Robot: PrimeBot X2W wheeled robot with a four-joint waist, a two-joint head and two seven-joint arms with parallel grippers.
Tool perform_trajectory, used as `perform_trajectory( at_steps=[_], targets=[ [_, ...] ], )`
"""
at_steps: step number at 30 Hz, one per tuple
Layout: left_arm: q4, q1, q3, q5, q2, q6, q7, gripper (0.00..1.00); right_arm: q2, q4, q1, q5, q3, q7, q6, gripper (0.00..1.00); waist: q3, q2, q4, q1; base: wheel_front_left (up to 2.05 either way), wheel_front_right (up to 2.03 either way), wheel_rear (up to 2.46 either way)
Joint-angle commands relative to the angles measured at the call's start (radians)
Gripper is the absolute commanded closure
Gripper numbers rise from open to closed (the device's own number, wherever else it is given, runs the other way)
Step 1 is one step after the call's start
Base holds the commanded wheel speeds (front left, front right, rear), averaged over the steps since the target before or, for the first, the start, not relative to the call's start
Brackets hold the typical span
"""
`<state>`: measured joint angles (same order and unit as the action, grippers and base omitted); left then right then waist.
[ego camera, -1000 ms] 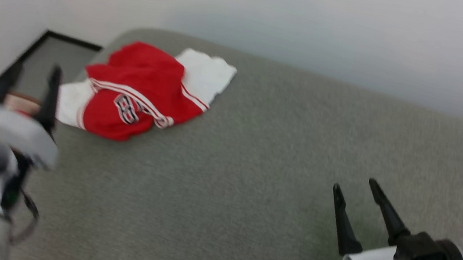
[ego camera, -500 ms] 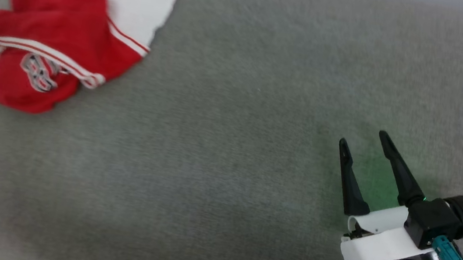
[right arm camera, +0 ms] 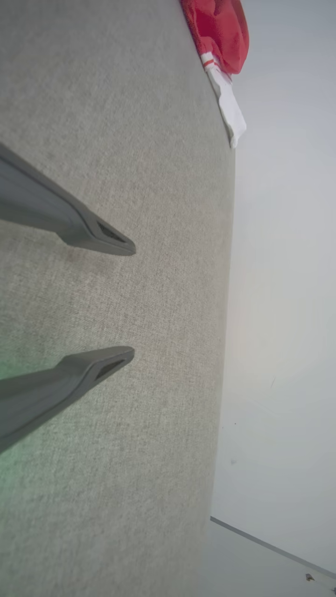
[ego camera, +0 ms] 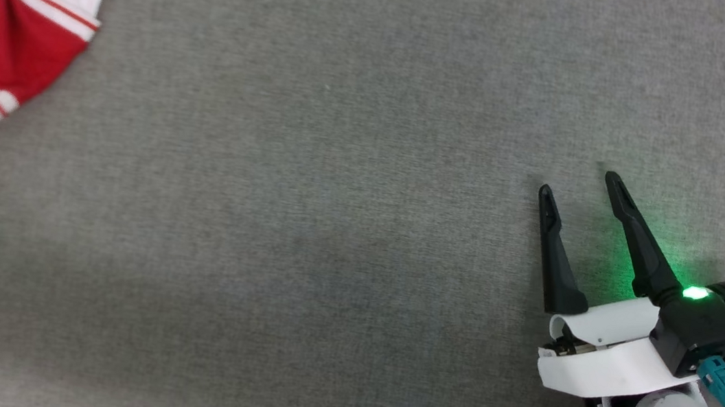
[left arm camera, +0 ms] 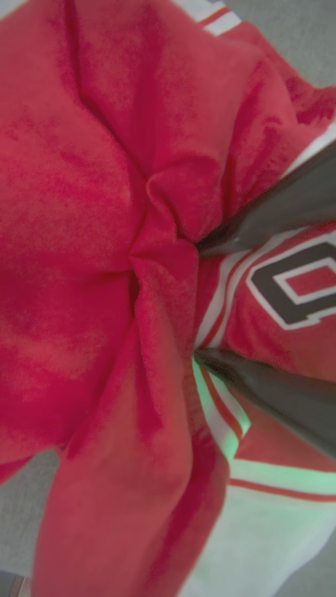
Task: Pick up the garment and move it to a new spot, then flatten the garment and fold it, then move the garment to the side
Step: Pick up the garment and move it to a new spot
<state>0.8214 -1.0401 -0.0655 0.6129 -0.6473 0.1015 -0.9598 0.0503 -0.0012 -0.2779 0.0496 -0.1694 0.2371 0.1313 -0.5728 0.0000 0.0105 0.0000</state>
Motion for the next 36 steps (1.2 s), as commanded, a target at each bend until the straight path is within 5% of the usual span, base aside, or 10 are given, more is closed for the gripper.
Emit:
perform_trajectory(
  at_steps=[1, 4, 5, 6, 24, 36],
  targets=[
    [0.037, 0.018, 0.012, -0.001, 0.031, -0.009, -0.011, 0.00, 0.000, -0.005, -0.013, 0.002, 0.000, -0.004, -0.001, 0.00, -0.038, 0.0000, -0.035, 0.0000, 0.00, 0.00, 0.00],
    [0.080, 0.018, 0.018, 0.006, 0.053, -0.014, -0.017, 0.05, 0.000, -0.007, -0.014, 0.011, 0.003, -0.009, -0.001, 0.00, -0.041, 0.0000, -0.036, 0.0000, 0.00, 0.00, 0.00],
    [0.089, 0.018, 0.023, 0.008, 0.062, -0.012, -0.018, 0.60, 0.001, -0.007, -0.013, 0.012, 0.004, -0.009, -0.001, 0.00, -0.039, 0.0000, -0.035, 0.0000, 0.00, 0.00, 0.00],
    [0.096, 0.017, 0.026, 0.012, 0.070, -0.006, -0.012, 1.00, 0.001, -0.006, -0.014, 0.012, 0.005, -0.013, -0.001, 0.00, -0.036, 0.0000, -0.034, 0.0000, 0.00, 0.00, 0.00],
    [0.007, -0.092, 0.060, -0.038, -0.013, 0.022, 0.248, 1.00, 0.001, 0.079, 0.045, 0.057, -0.017, 0.006, -0.001, 0.00, 0.206, 0.0000, 0.023, 0.0000, 0.00, 0.00, 0.00],
    [-0.132, -0.080, 0.141, -0.054, 0.041, 0.030, 0.388, 1.00, 0.001, 0.135, 0.121, 0.091, -0.028, 0.017, -0.001, 0.00, 0.438, 0.0000, 0.065, 0.0000, 0.00, 0.00, 0.00]
  ],
)
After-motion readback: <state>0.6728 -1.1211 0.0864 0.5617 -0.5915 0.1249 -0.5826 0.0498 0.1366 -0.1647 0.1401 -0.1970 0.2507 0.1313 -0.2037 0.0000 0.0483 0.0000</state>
